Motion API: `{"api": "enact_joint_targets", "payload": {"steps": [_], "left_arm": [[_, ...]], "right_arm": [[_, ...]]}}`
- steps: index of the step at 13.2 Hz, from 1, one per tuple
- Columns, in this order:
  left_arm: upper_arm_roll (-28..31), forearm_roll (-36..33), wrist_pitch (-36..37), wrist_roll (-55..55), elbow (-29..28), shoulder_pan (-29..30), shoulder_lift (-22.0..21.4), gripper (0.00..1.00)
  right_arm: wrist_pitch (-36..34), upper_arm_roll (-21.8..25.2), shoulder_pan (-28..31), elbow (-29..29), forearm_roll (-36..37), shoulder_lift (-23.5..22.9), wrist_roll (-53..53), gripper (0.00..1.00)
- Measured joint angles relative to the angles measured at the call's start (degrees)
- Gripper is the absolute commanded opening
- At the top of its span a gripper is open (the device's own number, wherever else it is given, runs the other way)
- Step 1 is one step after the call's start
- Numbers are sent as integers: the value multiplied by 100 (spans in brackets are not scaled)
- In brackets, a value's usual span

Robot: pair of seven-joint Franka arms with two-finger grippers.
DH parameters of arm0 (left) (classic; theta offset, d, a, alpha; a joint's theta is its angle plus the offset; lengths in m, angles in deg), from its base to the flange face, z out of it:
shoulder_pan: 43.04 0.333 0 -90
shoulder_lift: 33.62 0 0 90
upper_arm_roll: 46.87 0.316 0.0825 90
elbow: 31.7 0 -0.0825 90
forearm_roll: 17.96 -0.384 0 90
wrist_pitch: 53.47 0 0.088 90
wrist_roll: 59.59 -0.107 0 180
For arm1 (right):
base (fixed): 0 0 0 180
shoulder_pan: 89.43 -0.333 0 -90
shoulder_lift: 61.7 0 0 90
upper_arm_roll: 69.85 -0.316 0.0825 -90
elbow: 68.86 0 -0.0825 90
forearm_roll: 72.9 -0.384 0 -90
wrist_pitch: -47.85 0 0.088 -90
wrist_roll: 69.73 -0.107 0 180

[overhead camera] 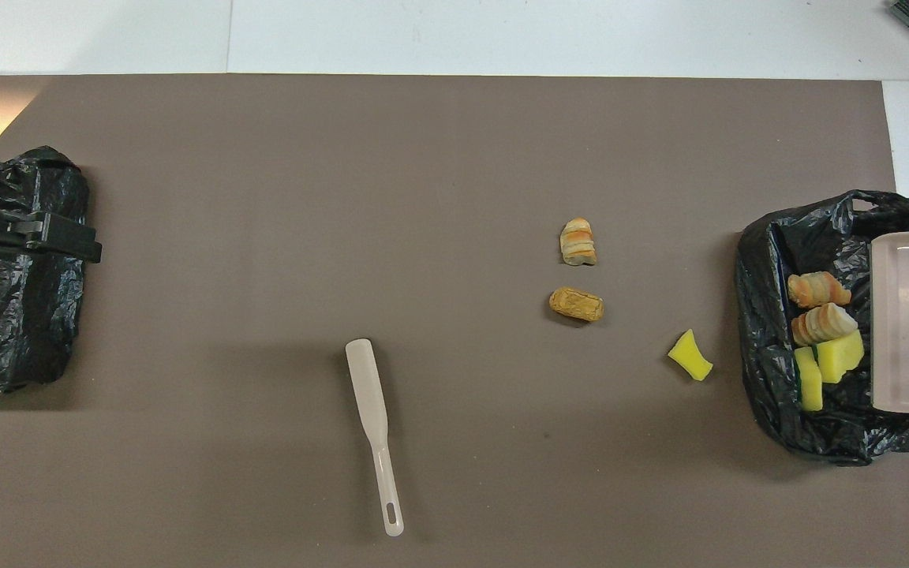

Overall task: Sweep and dump trash in bin
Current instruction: 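Bring the empty dustpan back to the table center with the right gripper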

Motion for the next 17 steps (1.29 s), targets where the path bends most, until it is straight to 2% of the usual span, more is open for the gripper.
{"api": "enact_joint_targets", "payload": {"steps": [5, 8, 13, 15, 17], "left_arm": [[-10, 0, 3, 0, 0, 3, 19, 100], [-12, 0, 4, 5, 4, 3, 19, 100], [-12, 0, 3, 5, 8, 5, 20, 100], [-10, -1, 3, 5, 8, 8, 20, 100], [-10, -1, 3, 5, 8, 10, 20, 100]], "right_arm": [[-13, -92, -152, 0, -716, 0, -521, 0], [-22, -113, -533, -1, -1290, -2, -1440, 0], [-30, -146, -1595, -1, -2135, -65, -4282, 0], [-24, -153, -2006, 110, -2368, -271, -5440, 0], [-1, -157, -2351, 467, -2546, -652, -6354, 0]]}}
